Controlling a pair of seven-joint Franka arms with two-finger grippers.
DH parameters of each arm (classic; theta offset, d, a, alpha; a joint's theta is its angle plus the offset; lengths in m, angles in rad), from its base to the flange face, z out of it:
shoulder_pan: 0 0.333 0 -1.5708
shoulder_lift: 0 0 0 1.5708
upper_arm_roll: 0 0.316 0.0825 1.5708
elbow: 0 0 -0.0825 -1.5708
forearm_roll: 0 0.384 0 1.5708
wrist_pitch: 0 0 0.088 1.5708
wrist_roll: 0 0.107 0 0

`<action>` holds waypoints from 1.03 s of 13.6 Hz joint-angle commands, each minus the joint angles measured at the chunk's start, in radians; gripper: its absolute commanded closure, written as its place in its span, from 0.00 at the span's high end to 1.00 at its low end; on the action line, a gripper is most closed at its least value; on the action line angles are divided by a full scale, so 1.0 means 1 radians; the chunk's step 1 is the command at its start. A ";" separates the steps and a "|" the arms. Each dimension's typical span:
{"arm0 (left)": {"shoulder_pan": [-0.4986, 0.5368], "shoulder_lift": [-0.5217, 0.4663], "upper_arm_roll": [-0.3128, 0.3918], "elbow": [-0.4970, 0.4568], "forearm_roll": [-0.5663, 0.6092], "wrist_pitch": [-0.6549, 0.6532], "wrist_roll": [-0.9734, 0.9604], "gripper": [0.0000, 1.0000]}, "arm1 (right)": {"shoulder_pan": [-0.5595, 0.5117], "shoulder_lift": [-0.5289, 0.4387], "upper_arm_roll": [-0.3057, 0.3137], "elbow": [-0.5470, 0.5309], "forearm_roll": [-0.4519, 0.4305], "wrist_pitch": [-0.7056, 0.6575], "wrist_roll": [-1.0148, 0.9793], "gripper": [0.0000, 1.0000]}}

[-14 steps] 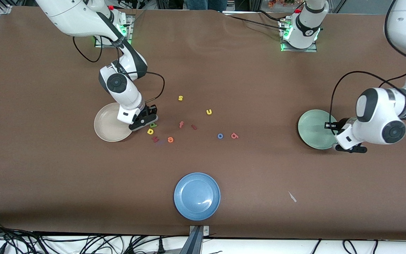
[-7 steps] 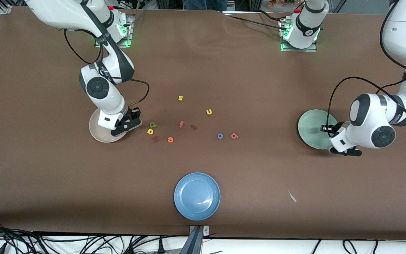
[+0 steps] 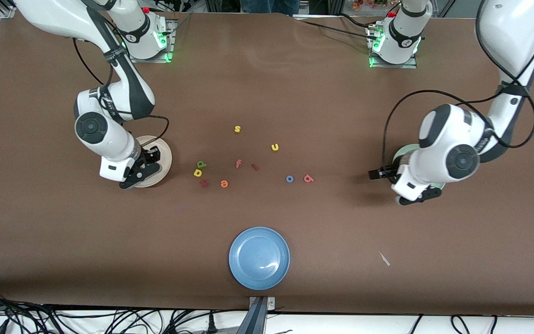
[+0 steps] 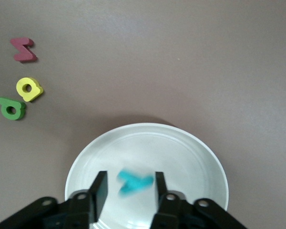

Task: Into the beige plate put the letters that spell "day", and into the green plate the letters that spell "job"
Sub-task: 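Place the 1 on the green plate while the right gripper places the y, then grasp the pink b with the left gripper while the right gripper takes the a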

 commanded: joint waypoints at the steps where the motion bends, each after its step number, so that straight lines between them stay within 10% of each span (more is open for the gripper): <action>1: -0.113 0.094 0.010 0.101 0.006 -0.003 -0.230 1.00 | -0.003 0.001 0.006 0.006 0.028 -0.015 -0.006 0.87; 9: -0.359 0.266 0.115 0.136 0.152 0.305 -0.743 1.00 | 0.029 0.124 0.139 0.117 0.070 0.030 0.270 0.88; 14: -0.550 0.280 0.264 0.165 0.152 0.304 -0.848 1.00 | 0.049 0.202 0.144 0.115 -0.073 0.146 0.372 0.85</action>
